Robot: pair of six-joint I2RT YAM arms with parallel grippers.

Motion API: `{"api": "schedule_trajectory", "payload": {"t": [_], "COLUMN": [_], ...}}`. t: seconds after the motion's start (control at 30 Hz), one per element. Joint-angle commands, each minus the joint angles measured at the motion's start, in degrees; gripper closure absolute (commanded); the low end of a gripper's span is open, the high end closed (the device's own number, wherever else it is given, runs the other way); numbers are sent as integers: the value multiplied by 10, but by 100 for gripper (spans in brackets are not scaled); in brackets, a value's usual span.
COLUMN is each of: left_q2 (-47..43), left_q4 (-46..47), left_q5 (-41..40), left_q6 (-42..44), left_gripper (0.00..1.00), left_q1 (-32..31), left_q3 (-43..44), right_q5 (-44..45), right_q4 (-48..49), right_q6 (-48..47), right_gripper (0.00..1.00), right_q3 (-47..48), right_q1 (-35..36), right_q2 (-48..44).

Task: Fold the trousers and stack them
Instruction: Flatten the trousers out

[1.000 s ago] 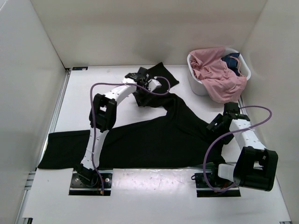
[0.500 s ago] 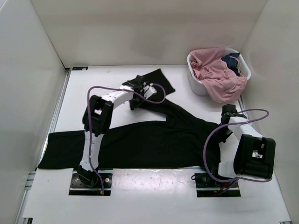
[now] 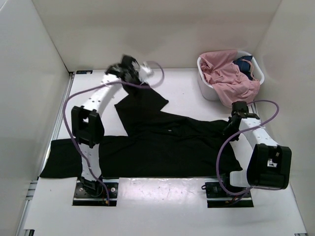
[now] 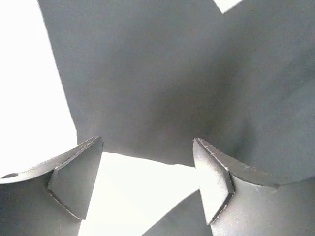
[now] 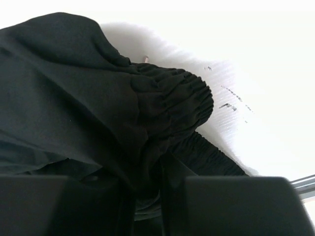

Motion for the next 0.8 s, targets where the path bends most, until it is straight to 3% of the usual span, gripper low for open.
{"api": "schedule_trajectory", "payload": {"t": [0.0,0.13,0.4,0.57,0.63,0.67,0.77], "left_q2": [47,198,263,326,339,345,338], "left_q4": [49,56,187,211,211,211,211], "left_q5": [24,10,84,52,17,11,11], "left_q6": [-73,-93,-99,-139,-147,-147,-133], "left_gripper": [14,12,7,4,5,8,54], "left_q1": [75,92,76,76,76,76,76], "left_q3": [128,285,248,293,293,276,232], "right_q5": [0,16,28,43,43,43,28], "right_q4": [-19,-38,-59,-65,-57,-49,-33], "right_q6": [-34,-46,-64,-58,-53,-53,-53], "right_gripper": [75,63,59,59,52,49,33], "right_q3": [26,43,65,65,65,65,72], "right_q1": [1,1,1,-10,-17,-23,-33], "right_q2": [-26,-32,-26,-26,-26,-26,-9]}}
